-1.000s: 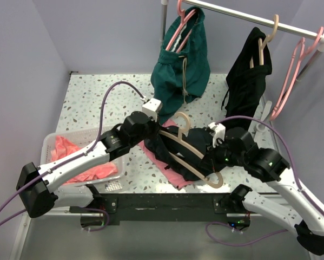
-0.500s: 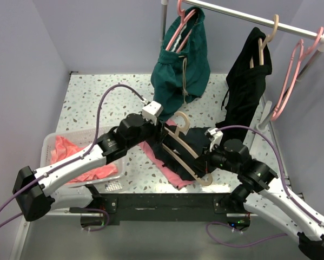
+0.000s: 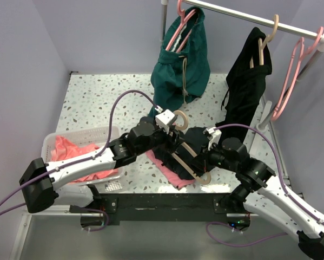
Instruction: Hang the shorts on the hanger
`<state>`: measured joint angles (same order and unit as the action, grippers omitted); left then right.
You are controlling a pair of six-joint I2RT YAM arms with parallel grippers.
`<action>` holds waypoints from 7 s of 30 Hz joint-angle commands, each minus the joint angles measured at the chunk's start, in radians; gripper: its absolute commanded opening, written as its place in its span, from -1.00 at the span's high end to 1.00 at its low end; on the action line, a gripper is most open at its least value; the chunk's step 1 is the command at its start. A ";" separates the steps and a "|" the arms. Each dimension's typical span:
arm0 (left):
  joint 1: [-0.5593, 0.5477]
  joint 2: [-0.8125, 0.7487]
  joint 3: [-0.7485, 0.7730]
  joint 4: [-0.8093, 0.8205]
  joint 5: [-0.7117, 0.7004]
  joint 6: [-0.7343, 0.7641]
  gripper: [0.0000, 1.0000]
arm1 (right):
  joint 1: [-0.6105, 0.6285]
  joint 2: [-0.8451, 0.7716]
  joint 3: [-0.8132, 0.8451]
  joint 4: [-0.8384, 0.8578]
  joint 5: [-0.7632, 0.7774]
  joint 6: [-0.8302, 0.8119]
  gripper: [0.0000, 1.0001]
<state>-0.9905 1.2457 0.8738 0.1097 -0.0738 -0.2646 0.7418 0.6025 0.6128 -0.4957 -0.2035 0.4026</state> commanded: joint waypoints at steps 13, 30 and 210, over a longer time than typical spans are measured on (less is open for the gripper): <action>-0.008 0.092 0.011 0.203 -0.087 0.016 -0.15 | 0.007 -0.007 0.016 0.098 0.009 -0.013 1.00; -0.011 0.011 -0.085 0.306 -0.182 0.090 1.00 | 0.007 0.065 0.294 -0.308 0.364 0.148 -0.25; -0.269 -0.018 0.722 -0.412 -0.494 0.136 -0.99 | 0.085 0.269 0.941 -0.656 0.033 -0.280 1.00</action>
<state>-1.2533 1.2667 1.5211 -0.2909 -0.6010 -0.1135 0.8238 0.9031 1.4914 -1.1652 -0.1665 0.1089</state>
